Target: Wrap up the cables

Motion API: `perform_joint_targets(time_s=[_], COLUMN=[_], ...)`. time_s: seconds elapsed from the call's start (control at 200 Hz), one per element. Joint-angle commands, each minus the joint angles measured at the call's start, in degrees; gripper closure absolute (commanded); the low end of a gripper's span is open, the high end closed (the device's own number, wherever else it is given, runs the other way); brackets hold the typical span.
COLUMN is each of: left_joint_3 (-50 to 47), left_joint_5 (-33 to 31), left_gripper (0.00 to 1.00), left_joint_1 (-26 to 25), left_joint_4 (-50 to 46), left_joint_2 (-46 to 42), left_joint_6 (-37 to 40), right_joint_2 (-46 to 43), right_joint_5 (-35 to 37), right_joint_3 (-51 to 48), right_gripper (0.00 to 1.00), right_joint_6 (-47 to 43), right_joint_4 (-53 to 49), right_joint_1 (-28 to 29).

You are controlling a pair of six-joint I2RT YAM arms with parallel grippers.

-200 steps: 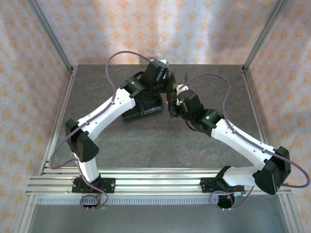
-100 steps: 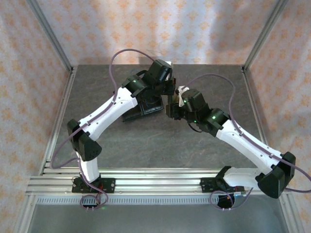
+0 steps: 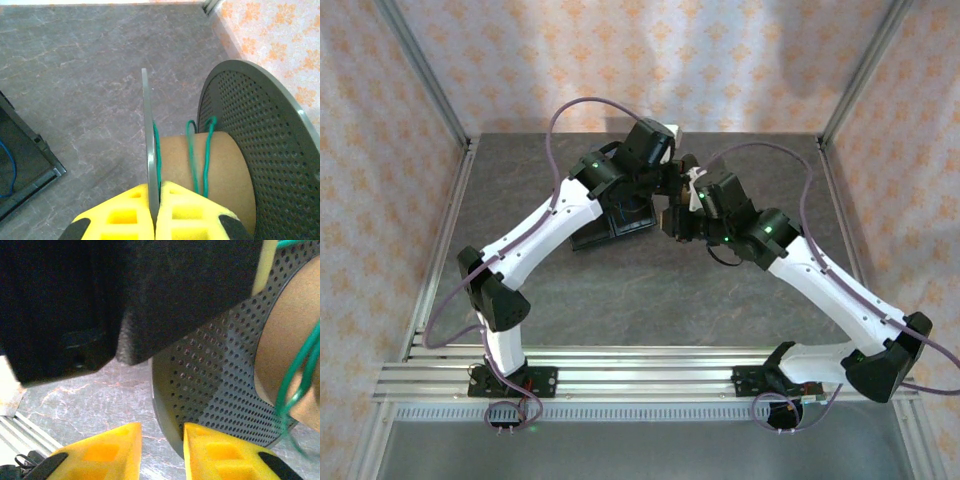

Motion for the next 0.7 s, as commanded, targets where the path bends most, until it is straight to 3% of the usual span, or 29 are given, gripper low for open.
perform_joint_targets(time_s=[0.0,0.085,0.28,0.385,0.481,0.591,0.696], left_joint_3=[-2.3,-3.3,-5.3,-7.1,-8.5,-10.5,-14.1], left_joint_5=[-2.4,-2.0,-2.6,-1.8,-1.0,1.8,5.9], left_gripper=[1.00,1.00,1.00,1.00,1.00,1.00,1.00], left_joint_1=[1.5,1.8,2.5,3.1,3.7,4.9,6.8], left_joint_4=[-5.6,-5.1,-4.7,-3.3,-2.5,-1.9,0.5], left_joint_2=[-0.8,-1.2,-2.2,-3.2,-4.5,-7.2,-11.0], left_joint_6=[5.0,4.9,5.8,5.7,6.1,6.5,6.1], right_joint_2=[-1.5,-1.9,-5.5,-6.4,-7.6,-9.7,-12.0], right_joint_5=[7.4,6.2,0.7,-0.7,3.8,6.2,1.6], right_joint_3=[3.5,2.6,1.0,0.7,0.5,-1.3,-5.1], right_gripper=[0.94,0.94,0.58,0.50,0.40,0.38,0.39], right_joint_6=[-0.7,-2.0,-1.9,-0.4,0.6,2.1,4.1], right_joint_4=[-3.3,-1.6,2.7,4.2,2.9,2.2,3.1], right_joint_1=[-1.2,-1.1,-1.2,-1.2,-1.4,-4.3,-10.7])
